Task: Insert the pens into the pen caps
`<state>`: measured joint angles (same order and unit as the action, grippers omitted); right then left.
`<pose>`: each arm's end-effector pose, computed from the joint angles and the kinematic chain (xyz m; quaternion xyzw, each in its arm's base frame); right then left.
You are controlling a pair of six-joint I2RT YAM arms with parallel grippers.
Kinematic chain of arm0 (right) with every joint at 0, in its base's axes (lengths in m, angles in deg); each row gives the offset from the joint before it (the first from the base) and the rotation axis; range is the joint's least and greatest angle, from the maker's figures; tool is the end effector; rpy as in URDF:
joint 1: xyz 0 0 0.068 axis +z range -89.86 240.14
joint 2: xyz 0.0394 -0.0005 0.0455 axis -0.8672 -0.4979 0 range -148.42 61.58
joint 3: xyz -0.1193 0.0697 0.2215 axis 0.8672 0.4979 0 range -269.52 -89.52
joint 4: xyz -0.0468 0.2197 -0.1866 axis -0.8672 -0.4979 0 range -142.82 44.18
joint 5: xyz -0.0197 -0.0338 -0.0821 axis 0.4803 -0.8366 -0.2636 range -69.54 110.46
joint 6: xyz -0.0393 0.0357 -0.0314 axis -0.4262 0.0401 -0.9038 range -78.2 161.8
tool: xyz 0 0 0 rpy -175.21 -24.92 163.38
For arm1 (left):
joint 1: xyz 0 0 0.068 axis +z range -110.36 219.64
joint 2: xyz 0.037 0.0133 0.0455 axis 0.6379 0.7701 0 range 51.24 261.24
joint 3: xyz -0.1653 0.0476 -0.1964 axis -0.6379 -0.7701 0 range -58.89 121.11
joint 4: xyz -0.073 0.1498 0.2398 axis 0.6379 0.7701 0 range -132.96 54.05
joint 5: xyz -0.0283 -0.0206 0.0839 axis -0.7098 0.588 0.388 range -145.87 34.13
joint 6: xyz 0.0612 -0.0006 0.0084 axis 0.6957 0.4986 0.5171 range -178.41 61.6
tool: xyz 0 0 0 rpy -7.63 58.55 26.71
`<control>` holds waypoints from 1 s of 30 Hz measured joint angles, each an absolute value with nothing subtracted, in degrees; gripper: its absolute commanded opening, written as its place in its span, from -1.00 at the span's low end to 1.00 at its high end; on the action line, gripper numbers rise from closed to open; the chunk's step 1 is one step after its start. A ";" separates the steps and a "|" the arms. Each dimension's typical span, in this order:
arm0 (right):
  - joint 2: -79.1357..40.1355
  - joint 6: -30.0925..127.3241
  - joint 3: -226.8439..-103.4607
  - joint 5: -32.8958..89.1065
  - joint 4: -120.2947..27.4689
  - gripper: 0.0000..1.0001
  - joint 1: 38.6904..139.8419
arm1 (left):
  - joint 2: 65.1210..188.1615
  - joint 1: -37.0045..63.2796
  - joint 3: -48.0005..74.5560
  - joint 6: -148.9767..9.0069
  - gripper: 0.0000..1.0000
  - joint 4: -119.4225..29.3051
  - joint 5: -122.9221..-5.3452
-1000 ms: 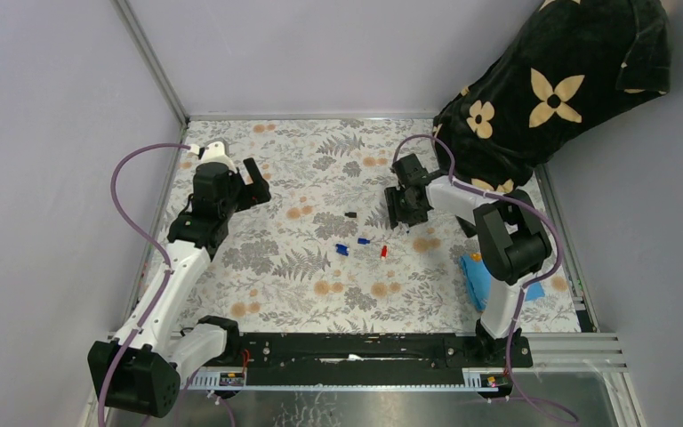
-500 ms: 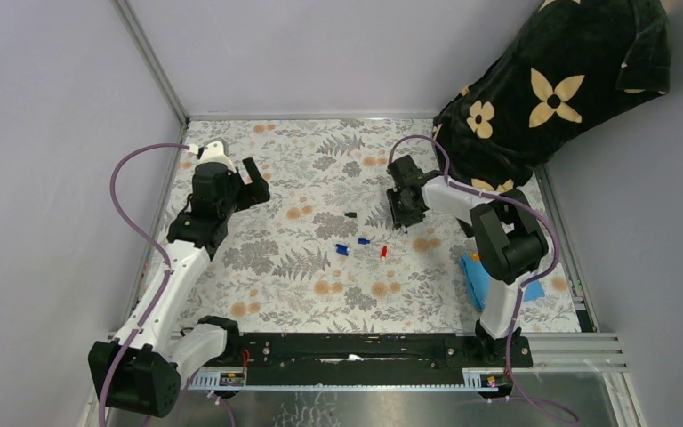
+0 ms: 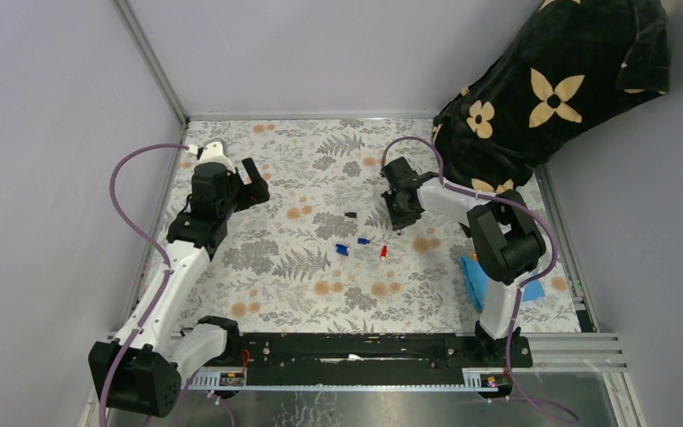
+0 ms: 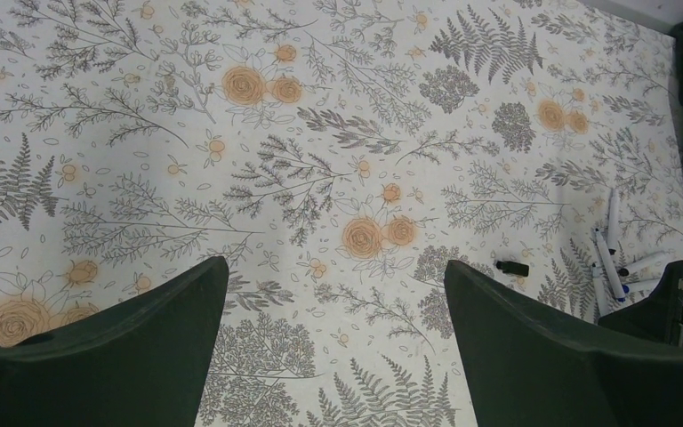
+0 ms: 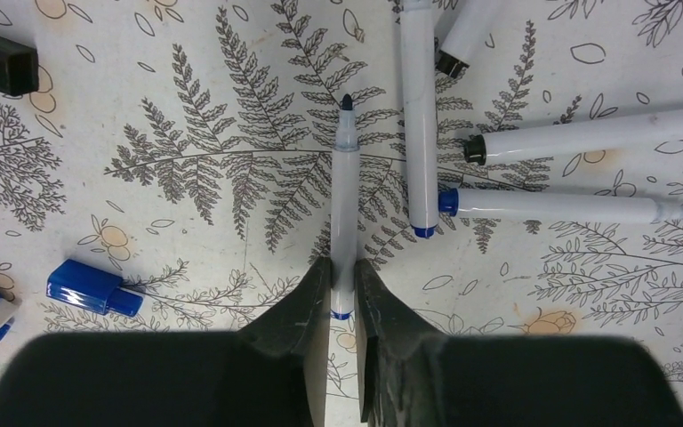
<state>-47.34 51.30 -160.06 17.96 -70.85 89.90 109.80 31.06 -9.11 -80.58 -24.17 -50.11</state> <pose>0.3573 0.2020 0.1187 -0.1662 0.9587 0.0572 0.2236 0.2762 -0.0370 0.2896 -0.1270 0.8450 -0.0958 0.5105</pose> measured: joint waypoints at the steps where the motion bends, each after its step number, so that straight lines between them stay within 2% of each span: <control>1: -47.34 51.21 -160.06 17.98 -70.85 -0.72 89.92 | 109.78 31.08 -9.20 -80.60 0.97 -24.15 -50.11; 4: -47.34 50.84 -160.11 18.14 -70.85 -0.80 89.94 | 109.76 31.08 -9.31 -80.60 0.97 -24.17 -50.18; 15: -43.61 50.12 -158.64 21.74 -69.89 -0.88 90.16 | 109.25 31.95 -10.21 -83.31 0.97 -24.34 -50.77; 22: -29.46 50.95 -157.68 28.32 -64.82 -0.87 90.23 | 108.88 32.37 -10.66 -86.13 0.97 -27.29 -56.78; 30: -20.85 55.34 -152.61 36.82 -58.22 -0.85 90.31 | 106.50 32.35 -14.60 -91.25 0.97 -35.18 -68.58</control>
<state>-20.85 55.34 -152.61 36.82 -58.22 90.31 106.50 32.35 -14.60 -91.25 -35.18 -68.58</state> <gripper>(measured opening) 0.167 0.983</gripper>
